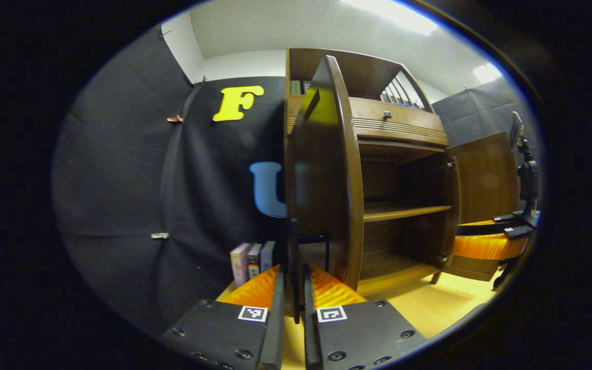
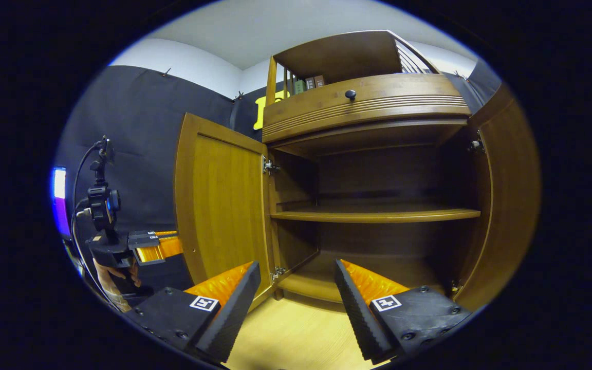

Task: Open the right door of the double-door shoe cabinet with the right hand, and open the left door with the left hand.

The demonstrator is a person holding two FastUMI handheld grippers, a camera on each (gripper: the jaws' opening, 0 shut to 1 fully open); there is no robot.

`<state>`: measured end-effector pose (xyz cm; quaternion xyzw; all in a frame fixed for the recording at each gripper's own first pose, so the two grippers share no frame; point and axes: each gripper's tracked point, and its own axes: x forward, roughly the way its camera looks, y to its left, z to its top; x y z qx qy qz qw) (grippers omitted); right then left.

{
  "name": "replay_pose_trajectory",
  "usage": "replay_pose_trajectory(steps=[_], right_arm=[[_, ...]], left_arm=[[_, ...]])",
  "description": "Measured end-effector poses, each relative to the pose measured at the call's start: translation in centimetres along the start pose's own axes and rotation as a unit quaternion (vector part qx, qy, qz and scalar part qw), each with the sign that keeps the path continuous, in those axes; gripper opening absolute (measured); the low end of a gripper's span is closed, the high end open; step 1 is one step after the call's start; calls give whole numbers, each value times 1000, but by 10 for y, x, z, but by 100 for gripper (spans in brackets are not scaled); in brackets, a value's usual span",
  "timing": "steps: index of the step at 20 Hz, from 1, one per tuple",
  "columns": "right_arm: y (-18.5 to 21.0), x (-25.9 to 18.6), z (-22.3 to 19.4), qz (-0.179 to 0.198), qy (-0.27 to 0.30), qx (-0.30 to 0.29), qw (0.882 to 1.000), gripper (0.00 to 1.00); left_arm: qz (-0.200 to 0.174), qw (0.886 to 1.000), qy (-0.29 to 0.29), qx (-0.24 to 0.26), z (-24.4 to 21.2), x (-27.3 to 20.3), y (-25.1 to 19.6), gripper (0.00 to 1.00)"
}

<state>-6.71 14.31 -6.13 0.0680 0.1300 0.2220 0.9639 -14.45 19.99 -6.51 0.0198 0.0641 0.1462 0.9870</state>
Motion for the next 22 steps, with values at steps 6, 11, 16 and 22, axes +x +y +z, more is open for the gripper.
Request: replay_pose_trajectory(steps=[6,11,16,22], right_arm=[[27,2,-1,21,2,1,1000,91],[20,-5,2,-10,-9,-17,1000,93],[8,-12,9,-36,-20,-14,999,94],[-16,-27,15,-79,-31,-32,996,93]], left_arm=[[35,999,0,14,1,-27,24,49],[56,998,4,5,6,-52,24,81],[27,999,-16,-9,23,-68,-4,82],[-43,999,-28,-10,39,-52,-64,82]])
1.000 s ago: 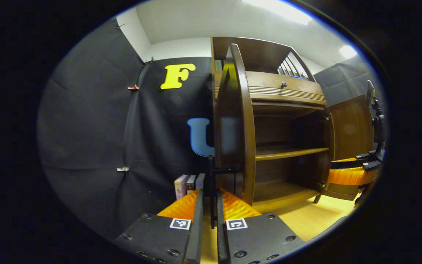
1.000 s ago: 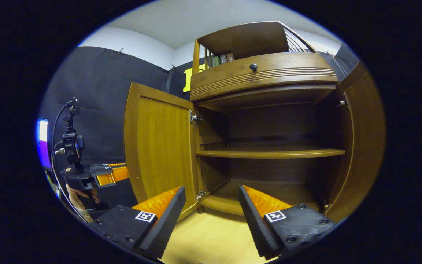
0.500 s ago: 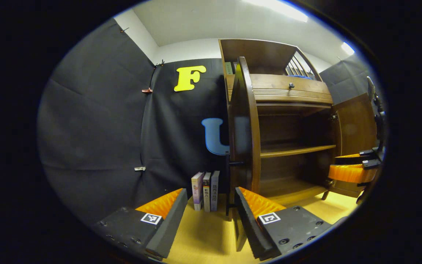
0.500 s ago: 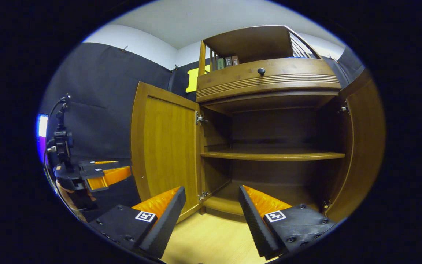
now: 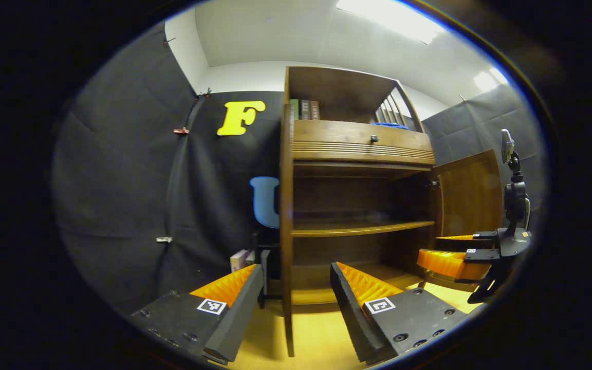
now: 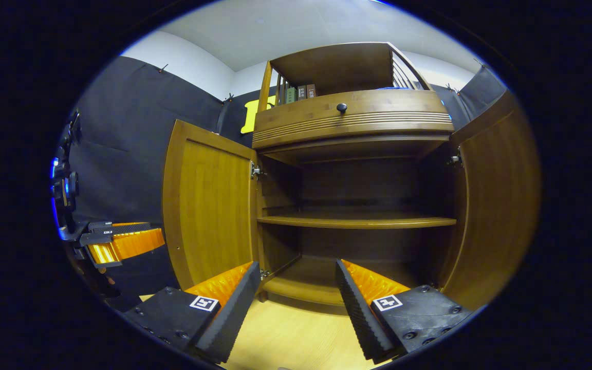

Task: Open the right door of the double-door shoe cabinet with the right hand, and open the left door with the left hand.

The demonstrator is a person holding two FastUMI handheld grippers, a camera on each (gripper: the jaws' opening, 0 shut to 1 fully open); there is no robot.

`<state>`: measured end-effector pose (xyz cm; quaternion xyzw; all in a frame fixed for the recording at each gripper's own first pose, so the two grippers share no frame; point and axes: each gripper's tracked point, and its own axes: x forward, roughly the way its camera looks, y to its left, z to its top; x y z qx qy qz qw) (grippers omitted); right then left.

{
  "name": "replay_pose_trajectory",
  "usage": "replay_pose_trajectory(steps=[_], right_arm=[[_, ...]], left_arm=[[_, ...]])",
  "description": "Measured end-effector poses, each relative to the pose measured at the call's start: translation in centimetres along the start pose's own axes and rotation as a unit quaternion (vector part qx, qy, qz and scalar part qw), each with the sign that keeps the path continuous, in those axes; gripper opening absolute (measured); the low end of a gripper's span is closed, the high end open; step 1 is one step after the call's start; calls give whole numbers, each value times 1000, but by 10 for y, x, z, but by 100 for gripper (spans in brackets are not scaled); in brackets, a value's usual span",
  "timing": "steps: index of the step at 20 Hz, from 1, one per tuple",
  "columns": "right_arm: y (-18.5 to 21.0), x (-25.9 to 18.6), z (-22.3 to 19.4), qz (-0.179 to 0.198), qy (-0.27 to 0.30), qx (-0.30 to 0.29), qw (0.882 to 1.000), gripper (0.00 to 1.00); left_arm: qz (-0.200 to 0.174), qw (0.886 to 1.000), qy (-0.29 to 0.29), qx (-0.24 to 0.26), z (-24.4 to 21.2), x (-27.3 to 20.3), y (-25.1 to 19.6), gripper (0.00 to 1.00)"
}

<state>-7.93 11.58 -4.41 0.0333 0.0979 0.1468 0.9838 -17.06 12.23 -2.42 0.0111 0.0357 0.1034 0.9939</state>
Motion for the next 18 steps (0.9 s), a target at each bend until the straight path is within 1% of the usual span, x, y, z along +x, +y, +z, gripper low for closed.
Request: replay_pose_trajectory(steps=[4,6,7,8,9,11,12,13,16,18], right_arm=[[-33,-13,9,-38,-14,-11,999,95],[-53,-20,13,-60,-20,-11,998,97],[-63,-24,15,-70,-23,-9,997,96],[-72,-26,17,-80,-25,-8,996,98],[-80,-29,19,-88,-26,-7,996,99],[-92,-33,21,-97,-28,-6,995,97],[-97,-32,21,-100,-29,-6,995,97],[-101,-30,18,-102,-29,-7,994,97],[-106,-24,14,-99,-25,-7,995,97],[-107,-22,12,-97,-22,-11,995,97]], left_arm=[[-59,998,-15,2,8,22,-51,82],[-77,997,-16,3,8,36,-71,82],[-85,996,-16,0,6,41,-78,82],[-91,996,-14,-4,3,46,-84,82],[-96,995,-14,-9,1,50,-90,82],[-102,995,-12,-16,-4,61,-99,82],[-102,995,-13,-18,-5,66,-102,82],[-100,995,-14,-19,-7,72,-103,83],[-99,995,-14,-17,-9,83,-110,82],[-106,994,-13,-17,-12,88,-117,82]])
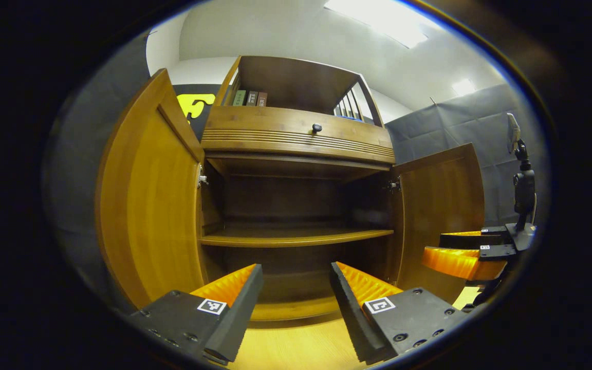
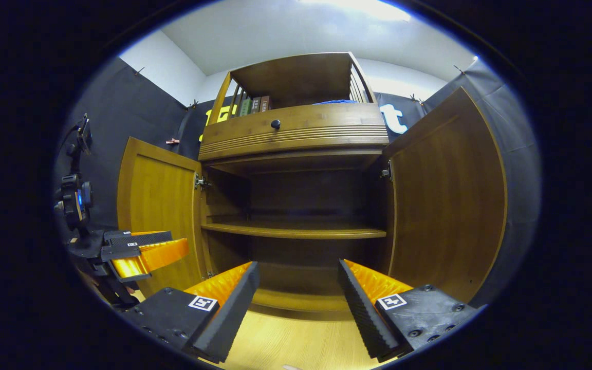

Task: Open the right door of the double-door shoe cabinet with the right hand, and open the left door with the left hand.

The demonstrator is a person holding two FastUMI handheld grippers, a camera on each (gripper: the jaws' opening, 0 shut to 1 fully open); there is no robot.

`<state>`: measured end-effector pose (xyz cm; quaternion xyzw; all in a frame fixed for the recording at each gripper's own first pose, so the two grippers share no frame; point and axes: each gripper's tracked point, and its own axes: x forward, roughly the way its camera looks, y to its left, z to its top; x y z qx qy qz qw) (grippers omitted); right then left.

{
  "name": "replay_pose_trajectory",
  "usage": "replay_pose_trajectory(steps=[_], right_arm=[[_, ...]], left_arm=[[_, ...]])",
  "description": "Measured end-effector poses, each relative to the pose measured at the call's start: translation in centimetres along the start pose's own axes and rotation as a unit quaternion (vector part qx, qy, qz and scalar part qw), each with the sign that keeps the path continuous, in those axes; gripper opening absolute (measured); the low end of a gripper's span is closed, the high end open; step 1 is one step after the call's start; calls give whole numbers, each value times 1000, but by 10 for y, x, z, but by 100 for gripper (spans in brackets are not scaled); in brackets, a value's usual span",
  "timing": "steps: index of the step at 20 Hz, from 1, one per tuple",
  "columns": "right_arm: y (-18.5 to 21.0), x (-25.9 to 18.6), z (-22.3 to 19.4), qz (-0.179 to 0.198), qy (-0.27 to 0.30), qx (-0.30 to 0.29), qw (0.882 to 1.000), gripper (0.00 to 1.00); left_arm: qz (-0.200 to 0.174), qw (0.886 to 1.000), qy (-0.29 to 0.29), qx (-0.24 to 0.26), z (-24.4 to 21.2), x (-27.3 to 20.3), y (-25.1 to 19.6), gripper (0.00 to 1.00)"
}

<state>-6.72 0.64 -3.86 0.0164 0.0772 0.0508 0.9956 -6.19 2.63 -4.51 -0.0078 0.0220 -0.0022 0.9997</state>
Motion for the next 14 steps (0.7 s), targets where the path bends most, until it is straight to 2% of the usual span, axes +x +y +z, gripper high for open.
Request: replay_pose_trajectory(steps=[5,14], right_arm=[[-1,1,-5,1,0,-18,1000,96],[3,5,-1,11,-10,-12,1000,96]], left_arm=[[-4,1000,10,8,-6,8,-5,82],[7,1000,3,10,-2,7,2,82]])
